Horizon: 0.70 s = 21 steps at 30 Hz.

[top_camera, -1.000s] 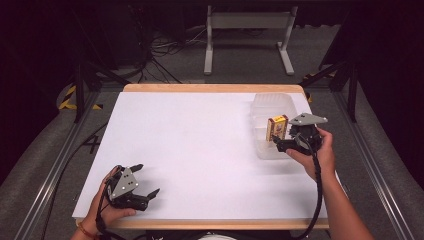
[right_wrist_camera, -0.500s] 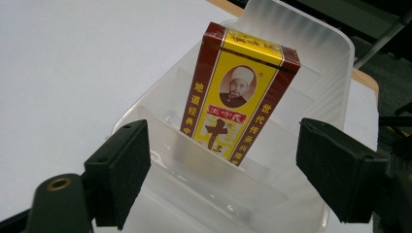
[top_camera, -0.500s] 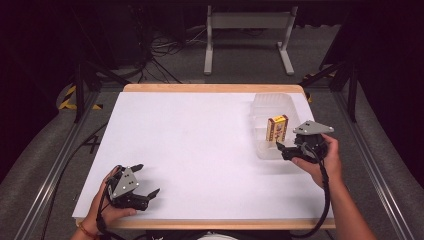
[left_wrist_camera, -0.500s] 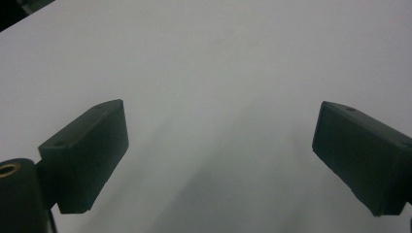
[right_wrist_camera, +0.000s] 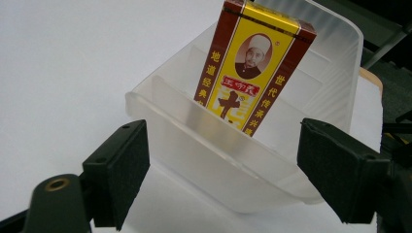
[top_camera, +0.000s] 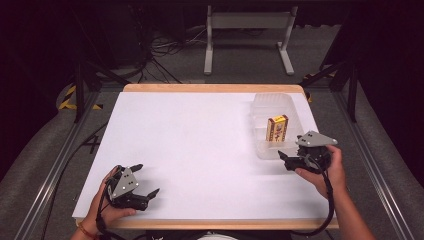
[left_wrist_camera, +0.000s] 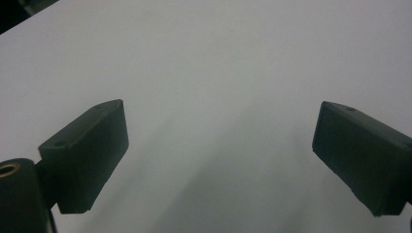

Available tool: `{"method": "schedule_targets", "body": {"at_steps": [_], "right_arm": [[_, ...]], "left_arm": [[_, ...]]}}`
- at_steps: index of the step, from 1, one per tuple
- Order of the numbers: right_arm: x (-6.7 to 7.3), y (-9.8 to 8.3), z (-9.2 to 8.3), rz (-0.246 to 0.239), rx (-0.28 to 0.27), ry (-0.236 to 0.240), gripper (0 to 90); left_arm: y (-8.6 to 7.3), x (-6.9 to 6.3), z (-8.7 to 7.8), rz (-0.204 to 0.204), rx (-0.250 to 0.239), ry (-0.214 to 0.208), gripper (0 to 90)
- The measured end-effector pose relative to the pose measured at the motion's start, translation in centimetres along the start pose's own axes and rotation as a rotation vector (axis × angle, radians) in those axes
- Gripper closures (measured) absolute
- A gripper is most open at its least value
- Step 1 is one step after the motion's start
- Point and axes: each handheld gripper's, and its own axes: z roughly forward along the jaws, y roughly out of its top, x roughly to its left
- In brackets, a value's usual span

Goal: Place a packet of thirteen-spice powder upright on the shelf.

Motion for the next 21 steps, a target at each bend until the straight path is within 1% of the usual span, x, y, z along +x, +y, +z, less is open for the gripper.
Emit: {"method": "schedule_targets", "body": {"at_steps": [3, 9, 14, 16, 21], "right_arm": [[0.0, -0.5, -0.4, -0.001, -0.006, 0.002, 20.0], [0.2, -1.6, -0.8, -0.012, -0.001, 0.007, 19.2], [0.2, -2.5, -0.8, -0.020, 0.013, 0.012, 18.8], [0.2, -3.0, -0.8, -0.032, 0.025, 0.011, 18.3], [0.2, -3.9, -0.8, -0.033, 0.040, 0.017, 17.7]], "left_arm": [[0.0, 0.0, 0.0, -0.001, -0.001, 0.000, 6.8], [0.0, 0.0, 0.0, 0.003, 0.001, -0.001, 6.8], [0.0, -0.1, 0.0, 0.002, 0.002, -0.002, 6.8], [0.0, 0.0, 0.0, 0.004, 0.002, -0.001, 6.8], [0.0, 0.0, 0.0, 0.004, 0.002, -0.001, 6.8]]}}
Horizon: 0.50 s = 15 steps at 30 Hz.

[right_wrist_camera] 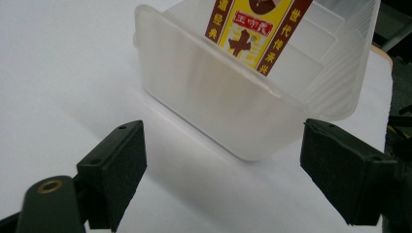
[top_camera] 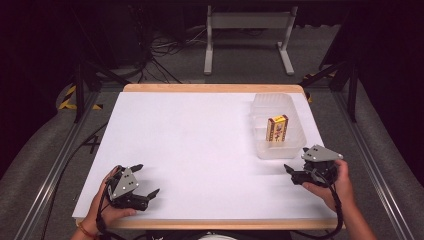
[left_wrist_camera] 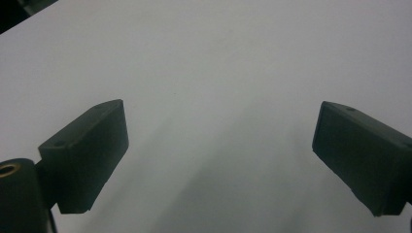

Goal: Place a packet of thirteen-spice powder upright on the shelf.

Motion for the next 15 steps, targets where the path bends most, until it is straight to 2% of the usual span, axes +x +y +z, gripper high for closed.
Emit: {"method": "schedule_targets", "body": {"at_steps": [7, 15], "right_arm": [[0.3, -1.3, 0.0, -0.009, 0.011, -0.007, 16.9], [0.5, -2.9, -0.6, 0.011, 0.000, 0.002, 16.6]], "left_arm": [[0.0, 0.0, 0.0, -0.001, 0.000, 0.002, 6.8], [0.0, 0.0, -0.1, -0.001, -0.004, 0.003, 6.8]]}}
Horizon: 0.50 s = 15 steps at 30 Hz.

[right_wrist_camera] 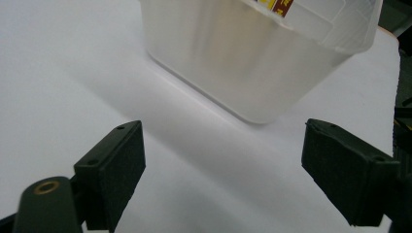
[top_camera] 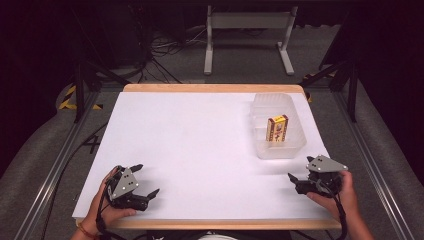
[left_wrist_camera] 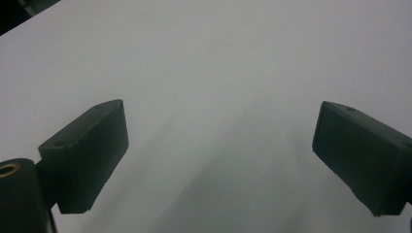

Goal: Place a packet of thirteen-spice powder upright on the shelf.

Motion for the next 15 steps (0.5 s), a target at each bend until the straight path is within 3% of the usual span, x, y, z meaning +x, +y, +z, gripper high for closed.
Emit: {"method": "schedule_targets", "body": {"at_steps": [15], "right_arm": [[-0.3, -3.5, -1.0, 0.034, -0.057, -0.006, 13.0]], "left_arm": [[0.1, 0.0, 0.1, -0.005, -0.006, -0.007, 6.8]]}}
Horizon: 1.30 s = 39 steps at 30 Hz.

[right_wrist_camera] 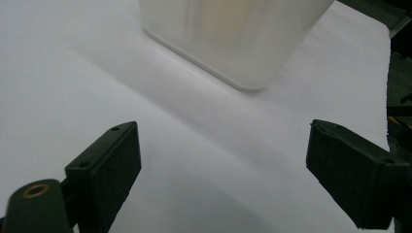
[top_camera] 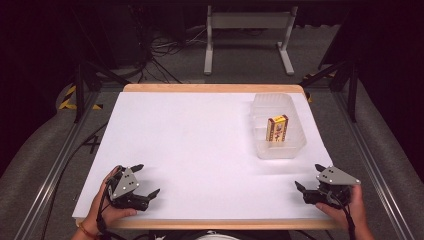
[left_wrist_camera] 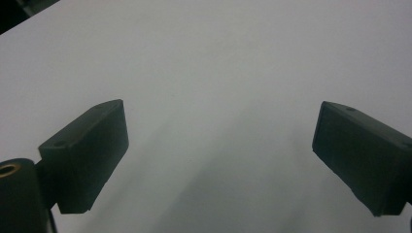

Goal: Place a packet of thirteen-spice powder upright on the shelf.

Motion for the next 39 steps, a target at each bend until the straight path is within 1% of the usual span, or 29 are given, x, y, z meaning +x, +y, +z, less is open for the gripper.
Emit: {"method": "schedule_targets", "body": {"at_steps": [1, 5, 7, 8, 11, 13, 15, 16, 18, 21, 23, 24, 26, 33, 39], "right_arm": [[-0.06, -0.30, 0.04, 0.010, -0.002, -0.006, 12.8], [0.12, -0.70, 0.01, 0.011, -0.004, -0.023, 12.6], [0.14, -0.73, -0.05, 0.005, -0.006, -0.025, 12.4], [0.15, -0.73, -0.15, 0.017, -0.012, -0.019, 12.4], [0.11, -0.73, -0.14, 0.027, -0.022, -0.018, 12.3], [0.13, -0.76, -0.07, 0.027, -0.021, -0.018, 12.3], [0.18, -0.82, 0.03, 0.022, -0.015, -0.017, 12.3], [0.24, -0.83, 0.10, 0.021, -0.013, -0.018, 12.2], [0.35, -0.81, 0.17, 0.016, -0.009, -0.017, 12.2], [0.59, -0.79, 0.07, 0.007, -0.009, -0.023, 12.2], [0.65, -0.79, -0.06, 0.014, -0.012, -0.023, 12.2], [0.65, -0.78, -0.11, 0.019, -0.014, -0.030, 12.2], [0.58, -0.75, -0.10, 0.026, -0.017, -0.026, 12.2], [0.61, -0.82, 0.14, 0.018, -0.008, -0.029, 12.2], [0.67, -0.71, 0.01, 0.016, -0.018, -0.026, 12.0]], "left_arm": [[0.01, 0.01, 0.04, -0.003, 0.000, -0.003, 6.8], [0.07, 0.04, -0.07, 0.005, -0.006, -0.003, 6.8], [0.08, 0.07, -0.07, 0.004, -0.009, -0.006, 6.8], [0.07, 0.11, -0.07, -0.002, -0.011, -0.005, 6.8], [0.06, 0.08, -0.09, 0.002, -0.008, -0.008, 6.8], [0.07, -0.01, -0.11, -0.001, -0.012, -0.007, 6.8], [0.13, -0.04, -0.19, 0.006, -0.016, -0.004, 6.8], [0.15, -0.10, -0.19, 0.002, -0.018, -0.006, 6.8], [0.17, -0.08, -0.13, 0.011, -0.015, -0.008, 6.8], [0.14, -0.08, -0.13, 0.010, -0.017, -0.012, 6.7], [0.17, -0.09, -0.15, 0.009, -0.025, -0.014, 6.7], [0.18, -0.06, -0.15, 0.014, -0.023, -0.014, 6.8], [0.17, -0.02, -0.10, 0.013, -0.021, -0.015, 6.7], [0.25, -0.04, -0.01, 0.011, -0.017, -0.013, 6.8], [0.27, -0.04, 0.02, 0.013, -0.015, -0.011, 6.7]]}}
